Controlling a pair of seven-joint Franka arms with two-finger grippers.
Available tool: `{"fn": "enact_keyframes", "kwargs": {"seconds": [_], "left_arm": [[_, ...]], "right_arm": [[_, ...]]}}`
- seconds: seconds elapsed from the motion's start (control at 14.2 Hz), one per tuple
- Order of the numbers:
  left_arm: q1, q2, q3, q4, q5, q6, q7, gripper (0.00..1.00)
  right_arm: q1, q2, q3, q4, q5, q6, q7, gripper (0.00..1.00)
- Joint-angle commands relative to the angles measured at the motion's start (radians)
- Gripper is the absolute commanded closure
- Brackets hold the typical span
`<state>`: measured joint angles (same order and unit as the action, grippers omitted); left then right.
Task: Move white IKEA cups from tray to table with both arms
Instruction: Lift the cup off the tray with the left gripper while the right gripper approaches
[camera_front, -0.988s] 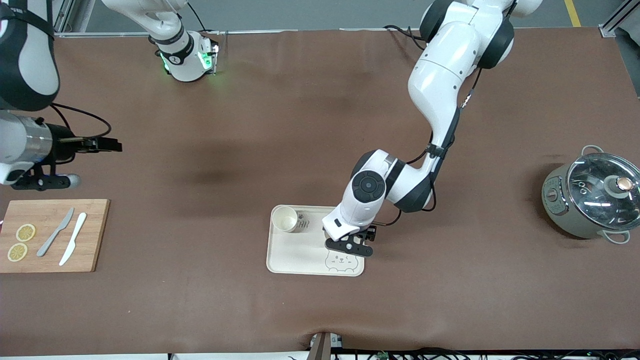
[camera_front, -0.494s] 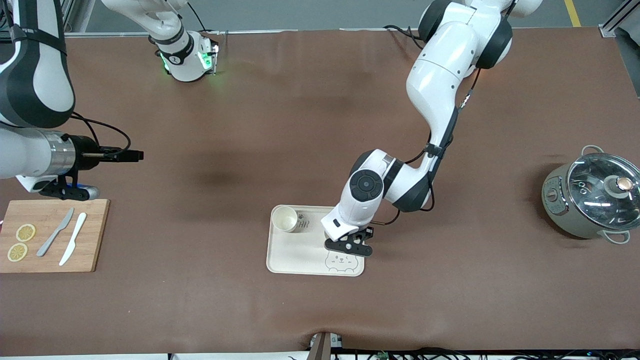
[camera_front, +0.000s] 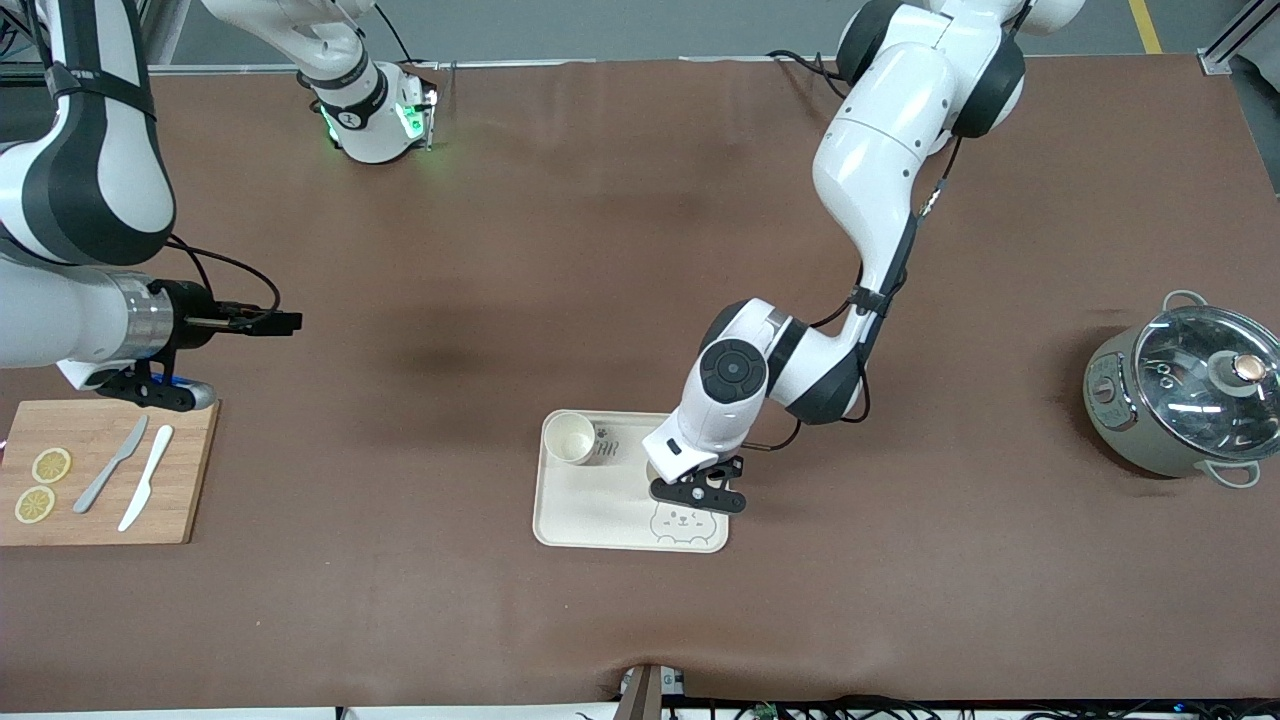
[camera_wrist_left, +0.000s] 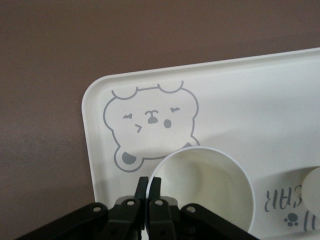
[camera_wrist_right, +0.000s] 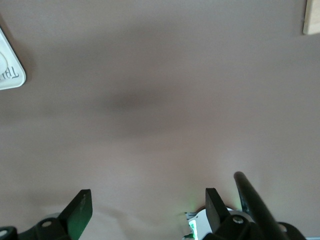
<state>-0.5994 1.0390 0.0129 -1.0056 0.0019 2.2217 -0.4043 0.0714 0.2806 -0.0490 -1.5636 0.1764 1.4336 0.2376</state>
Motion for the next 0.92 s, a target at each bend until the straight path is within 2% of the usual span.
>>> {"fn": "enact_keyframes", "kwargs": {"seconds": [0.0,0.14,0.42,0.56,0.71,0.85], "left_arm": [[-0.005,-0.017,0.018,0.027,-0.017,-0.042,-0.010,1.00],[0.027,-0.066,0.018,0.009,-0.039,-0.051,0.004,1.00],[0.053,-0.192,0.007,-0.146,-0.043,-0.050,0.022,1.00],[0.079,-0.272,0.002,-0.235,-0.042,-0.043,0.051,1.00],[0.128,-0.385,-0.019,-0.388,-0.043,-0.001,0.117,1.00],[0.220,-0.491,-0.082,-0.584,-0.043,0.132,0.185,1.00]], "right_arm": [[0.042,0.015,0.000,-0.001,0.008,0.010,0.121,0.00],[0.047,0.032,0.000,-0.003,0.009,0.036,0.129,0.00],[0.059,0.054,0.000,-0.003,0.011,0.093,0.137,0.00],[0.079,0.061,0.001,-0.001,0.020,0.108,0.217,0.00],[0.100,0.063,0.001,0.002,0.058,0.134,0.285,0.00],[0.116,0.078,0.001,-0.001,0.084,0.156,0.311,0.00]]}}
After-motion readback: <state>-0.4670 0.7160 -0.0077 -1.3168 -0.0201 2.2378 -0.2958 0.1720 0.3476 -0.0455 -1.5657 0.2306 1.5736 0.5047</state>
